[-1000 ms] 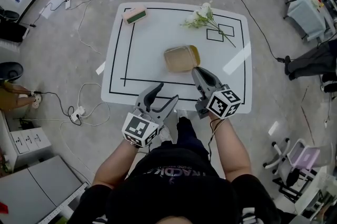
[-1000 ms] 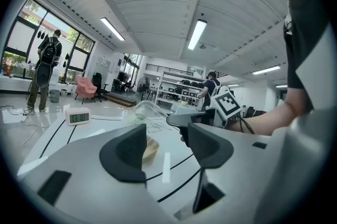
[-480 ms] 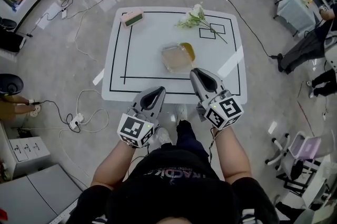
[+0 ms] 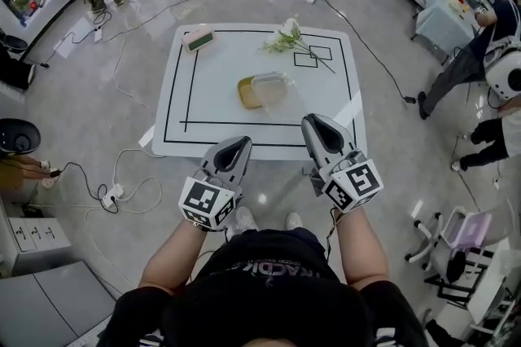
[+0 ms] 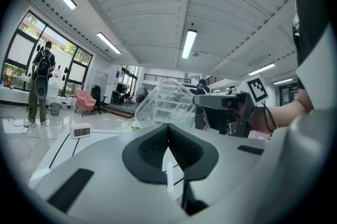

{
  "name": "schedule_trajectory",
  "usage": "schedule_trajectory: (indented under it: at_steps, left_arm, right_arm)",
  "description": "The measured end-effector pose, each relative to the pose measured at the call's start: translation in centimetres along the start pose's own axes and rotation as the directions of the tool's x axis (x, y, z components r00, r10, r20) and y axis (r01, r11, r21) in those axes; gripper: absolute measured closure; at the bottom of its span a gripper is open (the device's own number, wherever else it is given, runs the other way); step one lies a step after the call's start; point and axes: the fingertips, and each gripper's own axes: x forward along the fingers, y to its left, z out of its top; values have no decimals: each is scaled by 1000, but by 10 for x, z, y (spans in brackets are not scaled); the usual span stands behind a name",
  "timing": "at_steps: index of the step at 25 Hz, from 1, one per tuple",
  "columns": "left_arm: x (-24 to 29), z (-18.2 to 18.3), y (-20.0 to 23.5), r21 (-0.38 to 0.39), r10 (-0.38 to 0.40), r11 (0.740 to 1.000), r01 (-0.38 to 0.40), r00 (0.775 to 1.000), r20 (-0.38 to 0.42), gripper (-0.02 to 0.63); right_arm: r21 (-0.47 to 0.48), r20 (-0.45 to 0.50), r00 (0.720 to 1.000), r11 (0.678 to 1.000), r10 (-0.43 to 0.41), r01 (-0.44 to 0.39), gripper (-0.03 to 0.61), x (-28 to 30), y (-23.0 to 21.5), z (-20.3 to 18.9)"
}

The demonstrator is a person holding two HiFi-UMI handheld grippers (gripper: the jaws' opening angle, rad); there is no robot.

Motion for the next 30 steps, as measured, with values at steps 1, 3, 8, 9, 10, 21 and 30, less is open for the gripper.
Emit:
schedule_trajectory:
  at_steps: [1, 3, 8, 9, 10, 21, 30]
  left_arm:
    - [2, 0, -4, -2, 11, 1000, -11, 1000, 3, 611]
    - [4, 0, -13, -6, 37, 999, -37, 999, 6, 611]
    - [9, -4, -47, -15, 96, 995, -95, 995, 3, 611]
    - [9, -5, -54, -16, 111, 994, -111, 994, 4, 611]
    - [8, -6, -62, -19, 126, 992, -126, 992, 5, 611]
    - [-5, -19, -135, -26, 252, 967, -252, 968, -2, 611]
    - [-8, -21, -155, -22, 300, 954, -300, 954, 16, 611]
  right_arm:
    - [-4, 2, 1000, 1000, 5, -5, 538, -6, -3, 2]
    - [-12, 0, 1000, 1000, 23, -23, 538, -16, -6, 5]
    - [0, -9, 996, 996, 87, -87, 538, -44, -16, 3]
    - [6, -10, 995, 995, 102, -101, 538, -50, -18, 2]
    - [13, -11, 993, 993, 117, -117, 538, -56, -19, 1]
    - [69, -30, 967, 965, 254, -252, 538, -107, -20, -16]
    - [89, -29, 951, 948, 309, -306, 540, -120, -17, -25]
